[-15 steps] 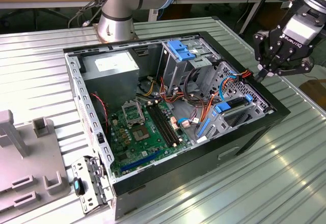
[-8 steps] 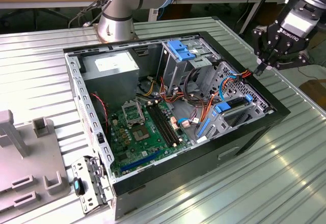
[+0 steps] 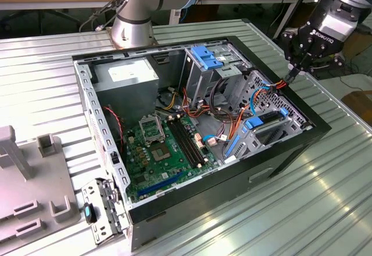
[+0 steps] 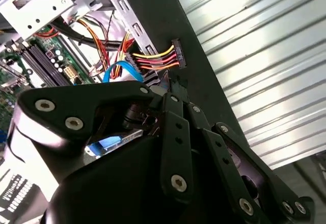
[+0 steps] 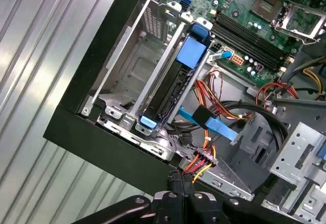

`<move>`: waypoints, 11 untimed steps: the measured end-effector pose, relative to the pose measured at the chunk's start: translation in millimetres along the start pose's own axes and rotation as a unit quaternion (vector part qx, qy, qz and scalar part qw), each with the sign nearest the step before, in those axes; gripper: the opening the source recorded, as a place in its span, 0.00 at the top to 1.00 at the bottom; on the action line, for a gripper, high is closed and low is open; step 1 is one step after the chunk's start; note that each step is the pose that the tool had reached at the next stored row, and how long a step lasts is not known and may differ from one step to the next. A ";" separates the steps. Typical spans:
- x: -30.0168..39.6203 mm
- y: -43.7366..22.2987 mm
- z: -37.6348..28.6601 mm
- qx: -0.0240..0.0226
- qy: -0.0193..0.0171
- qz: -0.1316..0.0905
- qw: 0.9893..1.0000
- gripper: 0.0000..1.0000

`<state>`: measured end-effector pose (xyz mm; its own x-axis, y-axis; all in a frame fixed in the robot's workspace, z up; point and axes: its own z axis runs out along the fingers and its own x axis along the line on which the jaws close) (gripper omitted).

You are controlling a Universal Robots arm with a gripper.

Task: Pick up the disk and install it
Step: 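Insert the first disk wire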

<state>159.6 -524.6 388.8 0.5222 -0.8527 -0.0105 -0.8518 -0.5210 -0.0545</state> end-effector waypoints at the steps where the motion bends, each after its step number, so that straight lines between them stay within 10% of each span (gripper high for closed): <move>1: -0.2 -0.2 1.7 0.000 -0.001 -0.015 1.000 0.89; 6: -0.4 -0.5 5.4 -0.001 -0.003 -0.061 0.998 0.89; 11: -0.7 -1.0 10.6 -0.001 -0.006 -0.120 0.993 0.89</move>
<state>160.4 -523.1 378.2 0.7103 -0.7039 -0.0091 -0.7032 -0.7089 -0.0540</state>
